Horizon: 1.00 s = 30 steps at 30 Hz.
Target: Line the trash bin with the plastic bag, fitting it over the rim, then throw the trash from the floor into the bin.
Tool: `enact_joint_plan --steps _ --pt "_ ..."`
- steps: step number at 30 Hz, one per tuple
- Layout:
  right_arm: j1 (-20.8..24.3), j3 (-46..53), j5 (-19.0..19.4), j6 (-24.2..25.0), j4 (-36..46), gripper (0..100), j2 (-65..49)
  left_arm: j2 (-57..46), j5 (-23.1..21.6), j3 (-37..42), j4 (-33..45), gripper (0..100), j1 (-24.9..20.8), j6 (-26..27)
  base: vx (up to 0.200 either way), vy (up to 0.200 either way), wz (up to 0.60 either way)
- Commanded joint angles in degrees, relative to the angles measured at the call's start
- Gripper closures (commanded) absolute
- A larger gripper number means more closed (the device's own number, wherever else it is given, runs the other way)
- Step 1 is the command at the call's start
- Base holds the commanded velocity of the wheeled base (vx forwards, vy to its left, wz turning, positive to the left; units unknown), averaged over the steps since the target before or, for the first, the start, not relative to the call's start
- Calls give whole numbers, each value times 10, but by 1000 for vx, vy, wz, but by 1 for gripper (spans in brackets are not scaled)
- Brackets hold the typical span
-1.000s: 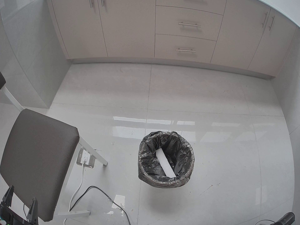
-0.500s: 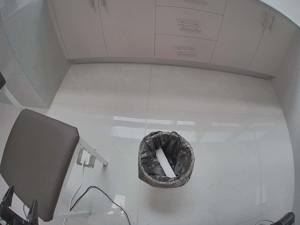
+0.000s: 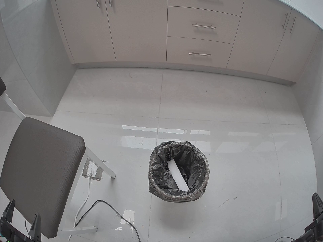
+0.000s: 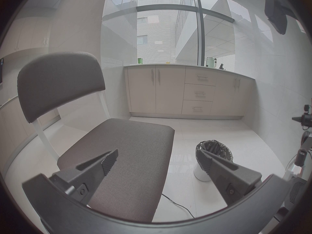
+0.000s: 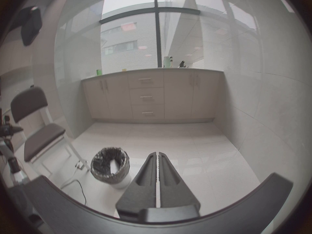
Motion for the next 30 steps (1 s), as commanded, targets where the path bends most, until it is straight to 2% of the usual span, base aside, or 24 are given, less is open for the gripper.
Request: enact_joint_plan --steps 1,30 --pt "0 17 14 -15 14 100 -6 -8 0 6 0 0 0 0 0 0 0" --pt "-1 17 18 -6 19 100 -3 -8 0 6 0 0 0 0 0 0 0"
